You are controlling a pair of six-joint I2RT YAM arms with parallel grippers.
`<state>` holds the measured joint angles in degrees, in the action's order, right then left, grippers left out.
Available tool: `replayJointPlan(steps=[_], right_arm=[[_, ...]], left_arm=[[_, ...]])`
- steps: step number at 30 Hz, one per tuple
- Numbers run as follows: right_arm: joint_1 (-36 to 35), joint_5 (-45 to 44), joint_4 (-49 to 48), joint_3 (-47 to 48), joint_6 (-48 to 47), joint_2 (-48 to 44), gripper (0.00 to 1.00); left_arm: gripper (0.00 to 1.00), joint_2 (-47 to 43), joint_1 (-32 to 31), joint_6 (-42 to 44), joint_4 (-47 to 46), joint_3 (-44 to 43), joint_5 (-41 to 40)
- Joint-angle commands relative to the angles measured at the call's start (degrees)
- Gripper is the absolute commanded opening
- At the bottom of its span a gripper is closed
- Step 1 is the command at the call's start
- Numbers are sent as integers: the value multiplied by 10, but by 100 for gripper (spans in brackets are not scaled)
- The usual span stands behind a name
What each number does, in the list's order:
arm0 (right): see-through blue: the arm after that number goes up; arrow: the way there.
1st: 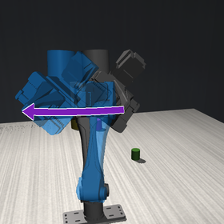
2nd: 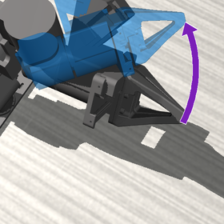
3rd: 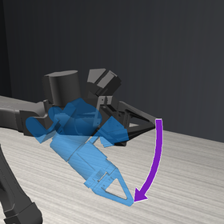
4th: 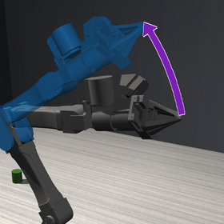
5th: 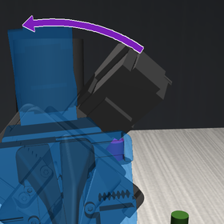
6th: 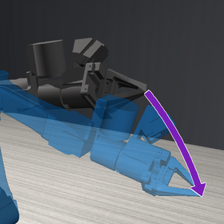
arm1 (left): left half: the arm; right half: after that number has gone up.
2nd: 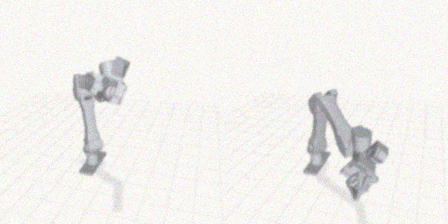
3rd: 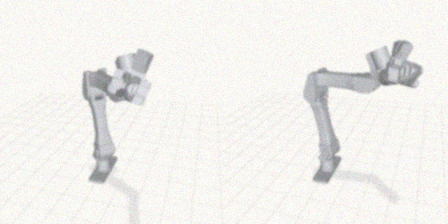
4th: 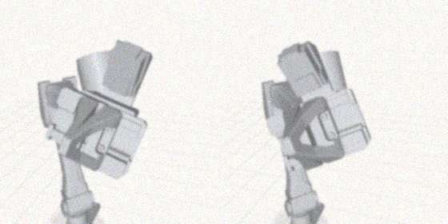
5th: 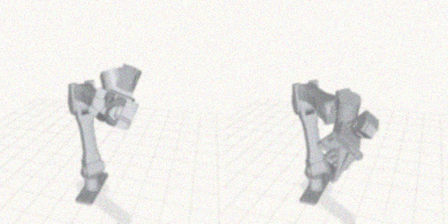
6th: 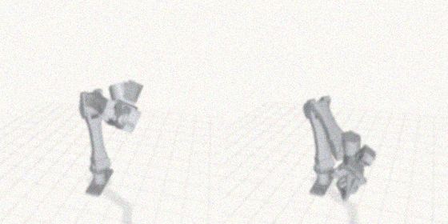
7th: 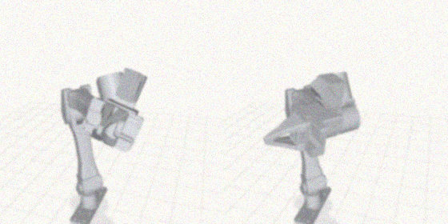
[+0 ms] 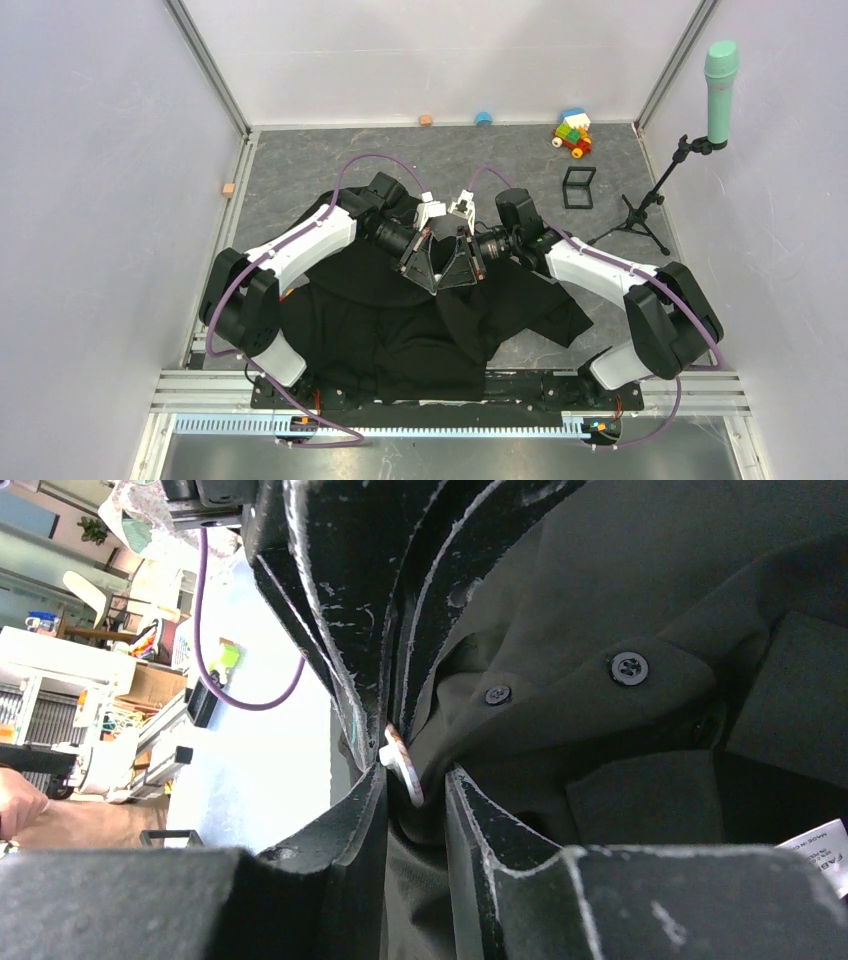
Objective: Pin the brooch onto the clothing
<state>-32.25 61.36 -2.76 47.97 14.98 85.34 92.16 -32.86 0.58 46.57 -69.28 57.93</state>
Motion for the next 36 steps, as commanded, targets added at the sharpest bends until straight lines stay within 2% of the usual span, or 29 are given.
replayJointPlan(steps=[1, 11, 19, 36], right_arm=[[6, -91, 4, -19, -25, 21, 30], [27, -164, 8, -37, -28, -6, 29], [37, -184, -5, -42, -16, -18, 29], [37, -221, -48, 22, 44, 18, 28]], left_arm=[[2, -31, -9, 13, 1, -18, 79], [2, -43, -8, 10, 1, -2, 68], [2, -50, -8, 10, 1, 7, 68], [2, -44, -8, 3, -9, 0, 74]])
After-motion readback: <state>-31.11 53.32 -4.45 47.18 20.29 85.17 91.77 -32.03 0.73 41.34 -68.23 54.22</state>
